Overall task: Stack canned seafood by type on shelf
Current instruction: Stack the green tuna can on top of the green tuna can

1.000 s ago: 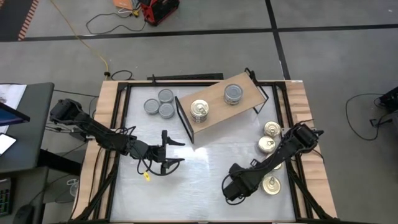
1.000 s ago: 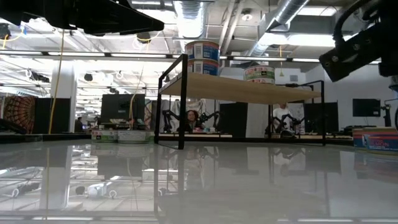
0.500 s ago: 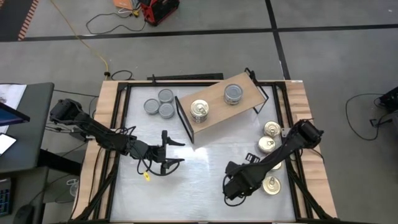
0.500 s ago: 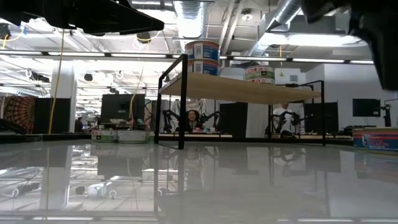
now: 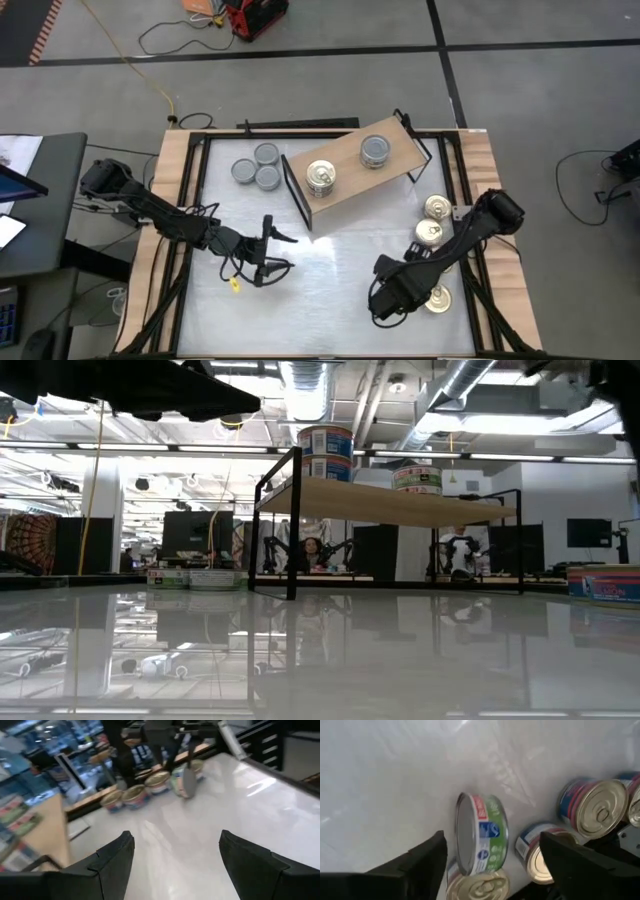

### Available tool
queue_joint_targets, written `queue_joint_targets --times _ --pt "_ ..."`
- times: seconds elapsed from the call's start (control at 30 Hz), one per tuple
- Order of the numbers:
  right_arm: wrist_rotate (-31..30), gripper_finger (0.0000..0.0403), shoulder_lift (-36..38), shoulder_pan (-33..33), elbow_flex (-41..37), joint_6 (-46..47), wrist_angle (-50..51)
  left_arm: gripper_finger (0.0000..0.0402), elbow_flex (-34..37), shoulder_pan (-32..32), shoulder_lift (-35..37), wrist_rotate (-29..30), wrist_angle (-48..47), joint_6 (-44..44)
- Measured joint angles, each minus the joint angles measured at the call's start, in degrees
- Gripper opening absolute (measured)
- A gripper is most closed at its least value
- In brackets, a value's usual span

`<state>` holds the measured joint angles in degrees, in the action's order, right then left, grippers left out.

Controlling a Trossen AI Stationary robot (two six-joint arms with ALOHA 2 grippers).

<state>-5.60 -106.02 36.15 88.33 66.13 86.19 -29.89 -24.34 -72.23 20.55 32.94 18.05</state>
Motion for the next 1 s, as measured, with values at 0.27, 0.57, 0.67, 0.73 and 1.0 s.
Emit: queue_joint_targets --times 0.27,0.57,0.67,0.73,1.0 --pt "5.4 0.0357 1.0 0.1 -4.9 0.2 -2.6 0.0279 0.0 0.0 0.0 -0.9 -0.1 -0.9" --pt "5.8 0.0356 13.6 0.8 -17.6 7.8 -16.2 0.0278 0.0 0.0 0.0 -0.8 -0.1 -1.7" --pt "5.9 0.0352 16.5 1.0 -22.3 9.7 -22.4 0.0279 0.0 0.0 0.0 -0.8 -0.1 -1.6" --pt "5.9 0.0345 16.8 1.0 -24.6 10.7 -23.4 0.0278 0.0 0.0 0.0 -0.8 -0.1 -1.5" --pt "6.0 0.0296 16.7 1.0 -26.5 9.5 -24.4 0.0279 0.0 0.0 0.0 0.9 -0.1 -0.7"
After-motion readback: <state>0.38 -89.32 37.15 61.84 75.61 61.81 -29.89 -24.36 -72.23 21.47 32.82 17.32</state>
